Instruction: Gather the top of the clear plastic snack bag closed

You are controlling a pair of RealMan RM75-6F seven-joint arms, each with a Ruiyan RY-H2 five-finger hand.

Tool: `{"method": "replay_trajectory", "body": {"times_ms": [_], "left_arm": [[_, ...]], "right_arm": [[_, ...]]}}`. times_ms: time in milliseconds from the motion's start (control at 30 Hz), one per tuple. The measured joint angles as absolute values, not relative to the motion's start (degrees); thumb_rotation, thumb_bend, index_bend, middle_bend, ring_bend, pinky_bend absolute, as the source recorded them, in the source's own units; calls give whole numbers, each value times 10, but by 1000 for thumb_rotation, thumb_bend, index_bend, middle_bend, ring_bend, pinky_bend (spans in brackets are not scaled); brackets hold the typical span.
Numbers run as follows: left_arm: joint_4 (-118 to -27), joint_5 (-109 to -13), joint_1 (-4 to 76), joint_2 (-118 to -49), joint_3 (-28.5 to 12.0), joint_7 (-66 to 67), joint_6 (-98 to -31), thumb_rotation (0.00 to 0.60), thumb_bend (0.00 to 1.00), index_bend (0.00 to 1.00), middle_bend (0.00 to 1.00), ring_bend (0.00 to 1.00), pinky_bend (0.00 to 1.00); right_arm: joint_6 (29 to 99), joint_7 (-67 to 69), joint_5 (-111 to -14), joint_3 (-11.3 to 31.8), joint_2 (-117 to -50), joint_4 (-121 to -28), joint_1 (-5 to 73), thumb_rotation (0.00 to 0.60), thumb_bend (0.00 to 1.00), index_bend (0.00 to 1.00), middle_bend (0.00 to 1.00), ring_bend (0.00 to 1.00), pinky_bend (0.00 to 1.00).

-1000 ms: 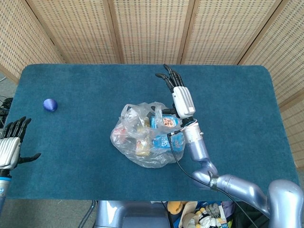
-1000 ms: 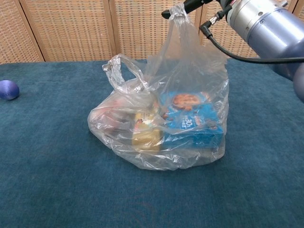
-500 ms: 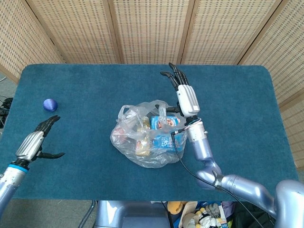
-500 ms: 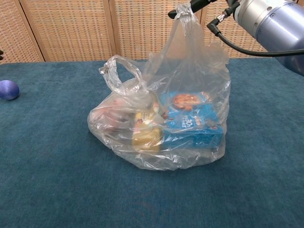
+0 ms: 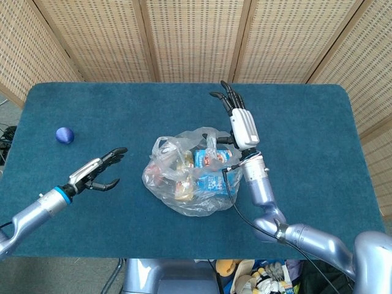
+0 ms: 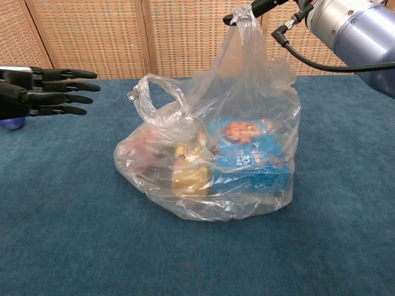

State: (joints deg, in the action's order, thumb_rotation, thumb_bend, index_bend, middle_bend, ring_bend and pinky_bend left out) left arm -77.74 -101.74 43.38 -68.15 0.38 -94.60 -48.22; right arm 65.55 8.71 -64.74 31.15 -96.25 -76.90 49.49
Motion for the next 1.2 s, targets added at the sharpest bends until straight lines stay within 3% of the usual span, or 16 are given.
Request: {"method": "replay_trajectory", "body": {"times_ms": [267, 467, 867, 1200], "left_arm": [[-694, -993, 496, -770, 13, -1087, -435, 600, 473, 0, 0, 0, 29], [-652, -992, 529, -810, 25, -1177, -436, 600, 473, 9, 0, 0, 68], [-627, -1034, 558, -799, 76, -1286, -533, 600, 474, 32, 0, 27, 101], [-641, -1048, 592, -785, 109, -1323, -537, 600, 474, 31, 0, 25, 101]], "right_arm": [[642, 94, -635, 313, -961, -749, 501, 600, 0, 177, 0, 0, 0], [636, 104, -633, 312, -961, -737, 504, 600, 0, 178, 0, 0, 0], [638, 105, -633, 307, -956, -736, 505, 600, 0, 178, 0, 0, 0], [639, 106, -629, 306, -958, -733, 507, 600, 0, 178, 0, 0, 0]]}}
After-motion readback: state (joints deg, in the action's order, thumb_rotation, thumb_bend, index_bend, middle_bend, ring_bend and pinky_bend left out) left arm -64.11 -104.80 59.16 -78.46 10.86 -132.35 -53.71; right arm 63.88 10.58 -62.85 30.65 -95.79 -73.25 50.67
